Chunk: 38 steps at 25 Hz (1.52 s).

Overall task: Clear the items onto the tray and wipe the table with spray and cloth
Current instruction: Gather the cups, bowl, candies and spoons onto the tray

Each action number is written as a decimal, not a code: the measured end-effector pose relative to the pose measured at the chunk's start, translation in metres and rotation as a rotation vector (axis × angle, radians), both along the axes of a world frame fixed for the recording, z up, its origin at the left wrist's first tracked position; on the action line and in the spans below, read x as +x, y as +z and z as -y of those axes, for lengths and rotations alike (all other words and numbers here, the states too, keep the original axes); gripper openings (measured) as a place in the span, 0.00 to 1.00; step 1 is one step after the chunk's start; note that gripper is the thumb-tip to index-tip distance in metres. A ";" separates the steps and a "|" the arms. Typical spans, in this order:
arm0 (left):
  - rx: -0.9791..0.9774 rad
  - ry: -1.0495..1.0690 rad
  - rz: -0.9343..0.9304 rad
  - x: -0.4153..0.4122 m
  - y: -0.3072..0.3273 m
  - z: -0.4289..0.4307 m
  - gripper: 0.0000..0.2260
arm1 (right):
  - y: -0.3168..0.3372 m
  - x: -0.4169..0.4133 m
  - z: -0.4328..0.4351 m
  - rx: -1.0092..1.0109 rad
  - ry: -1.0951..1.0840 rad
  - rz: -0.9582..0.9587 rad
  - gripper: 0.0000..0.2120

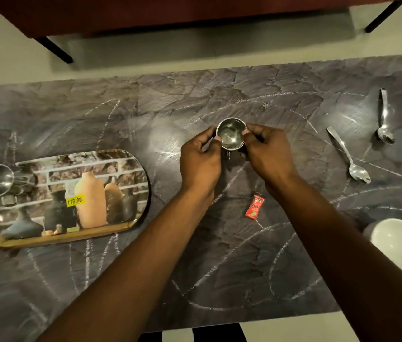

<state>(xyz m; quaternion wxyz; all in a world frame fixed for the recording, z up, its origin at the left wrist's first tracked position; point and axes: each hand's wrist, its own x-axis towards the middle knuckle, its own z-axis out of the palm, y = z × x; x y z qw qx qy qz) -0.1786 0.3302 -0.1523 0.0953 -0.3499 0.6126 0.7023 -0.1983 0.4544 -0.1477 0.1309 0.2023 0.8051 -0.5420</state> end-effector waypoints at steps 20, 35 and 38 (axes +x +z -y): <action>0.069 0.726 0.062 0.103 -0.003 0.303 0.07 | -0.002 0.058 0.340 0.022 0.466 0.027 0.13; 0.118 0.728 0.090 0.093 -0.005 0.305 0.07 | -0.008 0.058 0.352 0.044 0.403 0.024 0.13; 0.041 0.687 0.089 0.099 0.000 0.302 0.08 | -0.007 0.060 0.347 0.010 0.387 0.057 0.19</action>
